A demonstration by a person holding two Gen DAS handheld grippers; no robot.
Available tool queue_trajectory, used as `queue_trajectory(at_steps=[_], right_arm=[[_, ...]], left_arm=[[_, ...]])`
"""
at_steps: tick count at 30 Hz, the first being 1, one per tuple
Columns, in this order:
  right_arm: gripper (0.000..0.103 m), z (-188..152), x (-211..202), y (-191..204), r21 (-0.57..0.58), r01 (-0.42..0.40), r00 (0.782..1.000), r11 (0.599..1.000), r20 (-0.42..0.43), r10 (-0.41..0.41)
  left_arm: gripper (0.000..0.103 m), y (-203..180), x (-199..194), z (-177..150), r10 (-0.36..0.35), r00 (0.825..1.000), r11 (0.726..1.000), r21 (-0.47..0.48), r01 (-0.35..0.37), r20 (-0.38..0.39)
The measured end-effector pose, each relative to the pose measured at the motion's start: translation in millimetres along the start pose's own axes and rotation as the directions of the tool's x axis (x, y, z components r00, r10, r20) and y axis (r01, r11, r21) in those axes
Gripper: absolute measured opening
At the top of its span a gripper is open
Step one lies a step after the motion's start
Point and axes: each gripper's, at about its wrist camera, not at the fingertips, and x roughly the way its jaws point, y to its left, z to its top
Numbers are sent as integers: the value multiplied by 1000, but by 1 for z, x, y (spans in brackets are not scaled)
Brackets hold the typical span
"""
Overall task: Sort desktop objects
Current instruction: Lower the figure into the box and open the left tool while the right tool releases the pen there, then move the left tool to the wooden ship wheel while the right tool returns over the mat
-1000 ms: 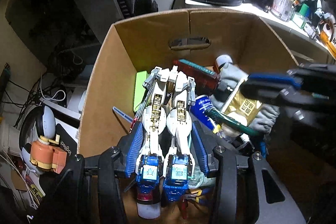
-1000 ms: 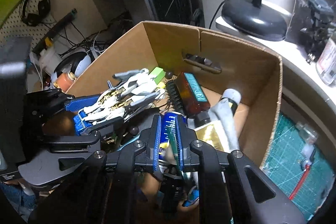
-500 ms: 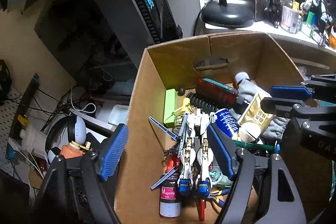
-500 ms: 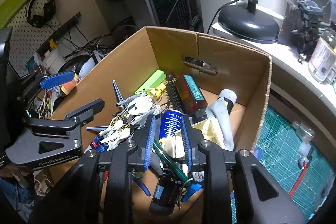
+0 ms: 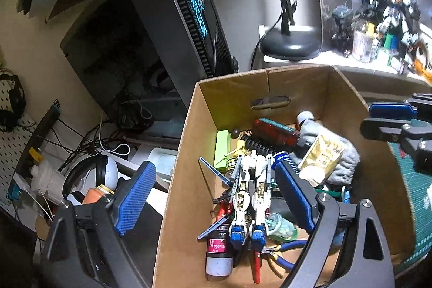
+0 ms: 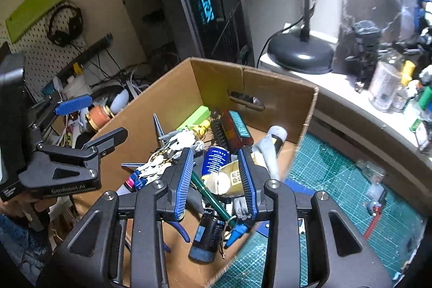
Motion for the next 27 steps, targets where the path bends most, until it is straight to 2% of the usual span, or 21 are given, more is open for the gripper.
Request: queue_trajectory(at_steps=[5,7,9,13,16,19,23,25,27], right_arm=[[34,-6,-37,-5,-1,4,998,1000,58,-4],[40,-10,-53,-7,-2,10,996,1000,84,-10],[43,-15,-70,-10,-5,19,994,1000,111,-19],[43,-26,-99,-18,-5,47,988,999,147,-46],[43,-44,-123,-29,11,75,981,997,178,-76],[43,-64,-148,-40,32,87,974,996,208,-91],[43,-100,-180,-59,88,121,963,989,230,-139],[43,-117,-194,-69,120,144,958,982,233,-169],[43,-136,-203,-82,165,170,953,971,222,-205]], left_arm=[[91,4,-31,-1,-27,997,999,-37,30,72],[91,3,-44,-2,-39,994,998,-43,43,102],[91,0,-55,-4,-54,990,997,-45,60,128],[91,-6,-78,-11,-74,977,995,-51,86,198],[91,-11,-97,-21,-113,956,988,-70,136,272],[91,-20,-114,-31,-201,927,969,-74,236,318],[91,-47,-133,-44,-363,870,922,-6,387,334],[91,-65,-137,-50,-408,848,903,14,429,338],[91,-84,-137,-56,-440,835,890,33,455,331]])
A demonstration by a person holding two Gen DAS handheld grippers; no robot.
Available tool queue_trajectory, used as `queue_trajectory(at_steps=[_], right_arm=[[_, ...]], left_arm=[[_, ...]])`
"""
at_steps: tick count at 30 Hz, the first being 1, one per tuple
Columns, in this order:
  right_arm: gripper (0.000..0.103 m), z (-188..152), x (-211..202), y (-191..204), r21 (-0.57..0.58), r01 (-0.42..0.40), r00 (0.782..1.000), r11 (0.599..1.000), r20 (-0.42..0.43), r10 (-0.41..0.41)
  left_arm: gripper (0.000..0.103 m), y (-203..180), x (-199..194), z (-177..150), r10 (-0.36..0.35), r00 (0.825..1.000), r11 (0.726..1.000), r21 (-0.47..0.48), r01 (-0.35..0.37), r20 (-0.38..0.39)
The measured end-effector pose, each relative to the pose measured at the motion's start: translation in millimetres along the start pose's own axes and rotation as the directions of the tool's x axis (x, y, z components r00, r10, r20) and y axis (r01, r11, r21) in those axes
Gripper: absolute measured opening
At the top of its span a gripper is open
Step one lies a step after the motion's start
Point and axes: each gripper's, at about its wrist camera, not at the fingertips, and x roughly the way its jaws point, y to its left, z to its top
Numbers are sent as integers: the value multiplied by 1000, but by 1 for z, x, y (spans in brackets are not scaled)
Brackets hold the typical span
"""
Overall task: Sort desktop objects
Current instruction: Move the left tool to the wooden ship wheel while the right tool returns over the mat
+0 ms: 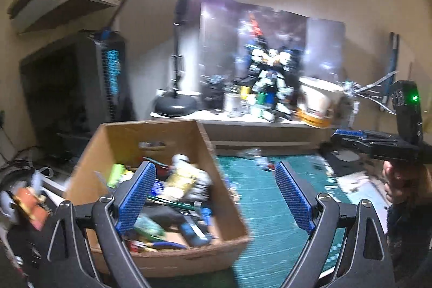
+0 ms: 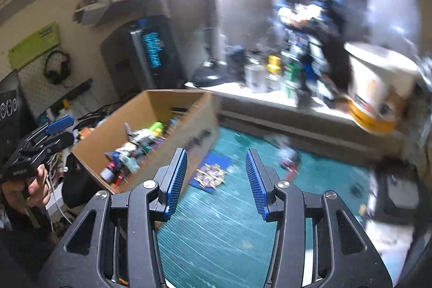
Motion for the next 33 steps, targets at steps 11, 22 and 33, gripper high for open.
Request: queue_trajectory(at_steps=[11,22,33], right_arm=[[43,-72,-21,-70,151,117,989,982,-105,-102],[44,-120,-35,-115,255,146,983,956,-142,-113],[44,-137,-42,-141,300,146,983,943,-148,-105]], left_arm=[[91,-81,46,-61,-75,991,995,64,82,-113],[91,-120,144,-84,127,969,986,130,-101,-212],[91,-89,248,-81,349,873,930,13,-367,-342]])
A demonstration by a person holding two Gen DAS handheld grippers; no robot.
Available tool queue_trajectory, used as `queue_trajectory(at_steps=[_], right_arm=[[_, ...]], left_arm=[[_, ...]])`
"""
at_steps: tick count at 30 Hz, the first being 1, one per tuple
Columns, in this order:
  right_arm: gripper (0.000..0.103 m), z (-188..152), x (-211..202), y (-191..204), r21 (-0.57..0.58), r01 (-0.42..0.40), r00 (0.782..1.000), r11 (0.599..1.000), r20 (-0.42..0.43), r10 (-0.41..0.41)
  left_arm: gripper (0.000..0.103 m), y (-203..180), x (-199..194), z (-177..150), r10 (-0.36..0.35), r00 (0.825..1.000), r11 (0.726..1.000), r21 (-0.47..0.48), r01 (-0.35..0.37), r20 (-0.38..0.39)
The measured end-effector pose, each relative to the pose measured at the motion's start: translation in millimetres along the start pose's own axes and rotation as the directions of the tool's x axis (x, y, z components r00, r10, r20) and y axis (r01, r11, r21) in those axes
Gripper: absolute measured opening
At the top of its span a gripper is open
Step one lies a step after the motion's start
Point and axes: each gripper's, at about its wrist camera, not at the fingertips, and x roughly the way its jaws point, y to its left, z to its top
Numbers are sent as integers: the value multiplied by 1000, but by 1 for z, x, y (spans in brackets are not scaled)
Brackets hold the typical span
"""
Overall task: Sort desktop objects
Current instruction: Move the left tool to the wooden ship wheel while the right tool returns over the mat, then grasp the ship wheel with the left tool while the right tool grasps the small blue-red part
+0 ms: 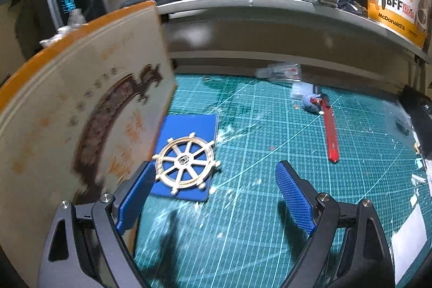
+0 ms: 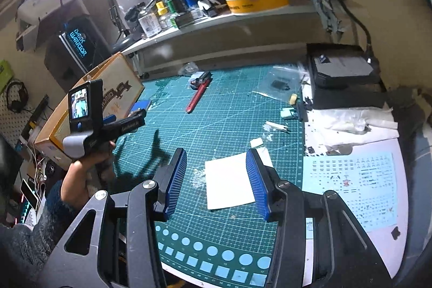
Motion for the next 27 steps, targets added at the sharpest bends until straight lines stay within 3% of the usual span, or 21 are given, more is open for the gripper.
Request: queue_trajectory(at_steps=[3,5,10,13,16,17,19,21,24,27], right_arm=[[44,-1,7,-6,13,-1,1000,1000,-16,1],[44,-1,10,-9,23,-1,1000,1000,-23,1],[44,-2,16,-11,23,-6,999,1000,-42,7],[44,0,25,-15,36,-8,998,999,-55,10],[44,2,35,-15,39,-7,998,999,-69,10],[44,3,37,-13,33,-12,997,999,-72,15],[44,5,42,-11,22,-18,997,1000,-79,20],[44,8,45,-9,12,-21,996,1000,-83,22],[44,18,56,-6,-6,-19,996,1000,-92,18],[44,32,69,1,-38,-18,995,999,-103,14]], left_arm=[[91,-2,18,5,-15,999,1000,-5,15,-47],[91,2,33,8,-74,992,997,-41,70,-99],[90,5,43,7,-200,971,979,-68,193,-131],[90,-5,38,6,-292,946,956,-9,293,-138],[90,-2,30,5,-429,893,903,-28,429,-139],[90,4,26,5,-446,886,895,-42,444,-126],[90,13,19,6,-396,913,918,-30,395,-94],[88,18,18,8,-264,961,964,12,266,-77],[88,24,26,7,-268,957,962,16,271,-108],[88,20,32,6,-232,965,970,39,239,-123]])
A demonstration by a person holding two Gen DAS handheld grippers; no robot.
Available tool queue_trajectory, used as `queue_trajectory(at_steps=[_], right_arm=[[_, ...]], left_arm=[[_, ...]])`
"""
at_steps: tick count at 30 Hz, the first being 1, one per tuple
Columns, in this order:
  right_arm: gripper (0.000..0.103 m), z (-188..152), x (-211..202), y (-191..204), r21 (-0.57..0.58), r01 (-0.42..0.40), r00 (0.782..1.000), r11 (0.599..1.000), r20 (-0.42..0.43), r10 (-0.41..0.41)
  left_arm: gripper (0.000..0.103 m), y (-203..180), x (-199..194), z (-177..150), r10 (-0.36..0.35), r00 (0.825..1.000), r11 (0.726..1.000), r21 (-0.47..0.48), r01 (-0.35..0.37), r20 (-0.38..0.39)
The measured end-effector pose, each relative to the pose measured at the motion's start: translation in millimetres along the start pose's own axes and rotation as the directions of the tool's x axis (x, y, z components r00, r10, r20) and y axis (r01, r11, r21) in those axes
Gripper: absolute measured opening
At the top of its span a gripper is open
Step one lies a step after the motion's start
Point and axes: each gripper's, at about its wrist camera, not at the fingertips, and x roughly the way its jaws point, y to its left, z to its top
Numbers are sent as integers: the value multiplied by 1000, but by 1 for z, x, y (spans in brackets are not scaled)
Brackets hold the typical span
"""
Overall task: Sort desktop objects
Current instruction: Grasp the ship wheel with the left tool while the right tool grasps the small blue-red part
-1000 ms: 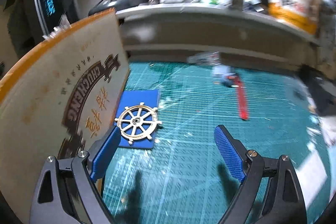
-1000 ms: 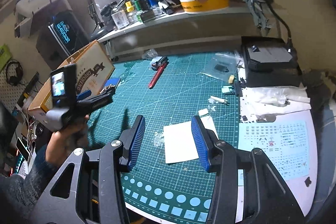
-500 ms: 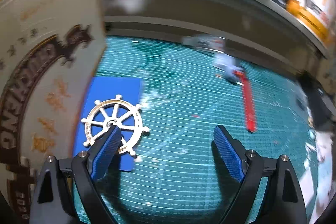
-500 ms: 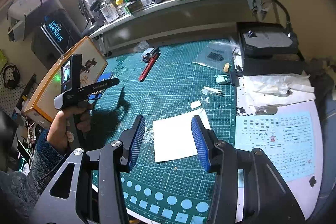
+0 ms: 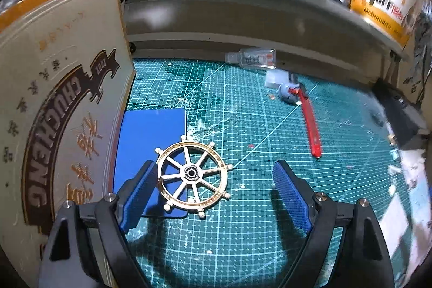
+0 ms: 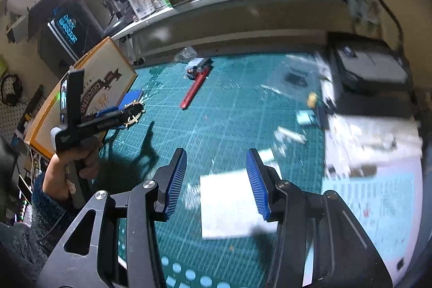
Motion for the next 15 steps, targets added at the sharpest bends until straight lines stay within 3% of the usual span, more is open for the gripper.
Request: queue_trajectory(at_steps=[8,12,15], right_arm=[[43,72,53,37,-220,16,999,975,35,-8],[33,94,102,62,-389,40,999,921,1,-43],[31,104,142,76,-493,58,996,868,-25,-80]], left_arm=[[87,3,10,2,5,1000,1000,14,-6,4],[67,-3,8,-3,4,1000,998,56,-5,10],[51,-3,6,-5,0,1000,998,69,-2,25]])
